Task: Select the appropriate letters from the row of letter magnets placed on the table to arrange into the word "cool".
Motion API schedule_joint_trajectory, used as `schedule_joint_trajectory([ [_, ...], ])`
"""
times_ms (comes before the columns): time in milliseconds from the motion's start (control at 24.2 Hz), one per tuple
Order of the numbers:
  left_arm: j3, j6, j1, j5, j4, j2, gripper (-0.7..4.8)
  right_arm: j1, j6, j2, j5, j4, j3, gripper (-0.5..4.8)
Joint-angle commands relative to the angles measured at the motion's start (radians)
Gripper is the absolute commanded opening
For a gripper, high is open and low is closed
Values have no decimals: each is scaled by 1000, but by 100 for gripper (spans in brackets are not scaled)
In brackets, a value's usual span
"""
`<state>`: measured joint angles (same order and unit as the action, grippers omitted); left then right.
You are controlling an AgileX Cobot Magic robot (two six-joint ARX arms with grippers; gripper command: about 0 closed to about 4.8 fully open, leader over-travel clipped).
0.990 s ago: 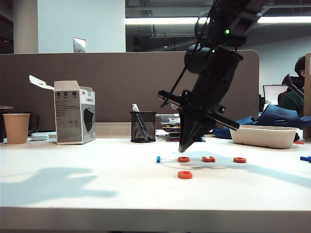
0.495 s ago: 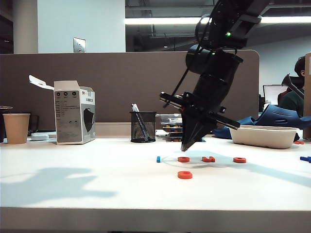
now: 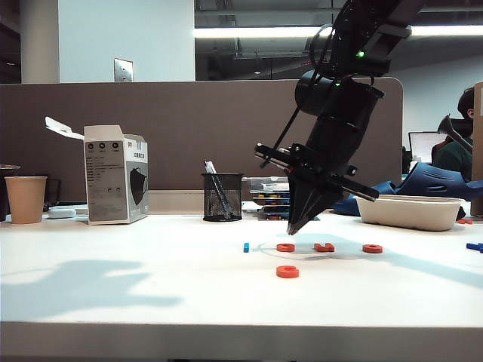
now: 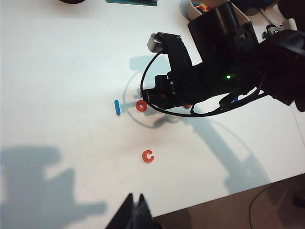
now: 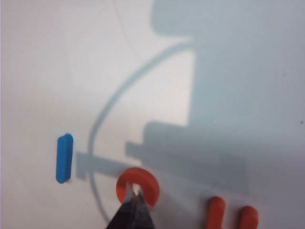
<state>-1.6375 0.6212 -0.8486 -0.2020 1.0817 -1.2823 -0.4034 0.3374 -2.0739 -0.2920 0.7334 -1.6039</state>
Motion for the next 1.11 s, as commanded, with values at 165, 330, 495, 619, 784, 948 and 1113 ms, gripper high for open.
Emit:
schedule_joint_trajectory([
  [165,-6,-5,0,-3,-8,4,-5,-2,-1,-18,-50,-3,-5,-5],
  [330,-6,-5,0,-4,-18,4,-5,-1,-2,-39,-43,2,-5,-5],
  [495,-6,-23,0,-4,-24,4,-5,-1,-2,-42,-37,0,-5,-5],
  [619,-6,-23,0,-4,-27,4,-5,-1,-2,-42,6,28,-5,-5],
  [784,-6,-23,0,-4,-37,4,-5,-1,-18,-42,70,143,-5,-5],
  [948,-6,-23,0,-4,-55,4,-5,-2,-37,-41,69,230,-5,-5],
  [1113,-6,-23,0,-4,-76,4,-5,-3,-58,-32,68,293,40,-5],
])
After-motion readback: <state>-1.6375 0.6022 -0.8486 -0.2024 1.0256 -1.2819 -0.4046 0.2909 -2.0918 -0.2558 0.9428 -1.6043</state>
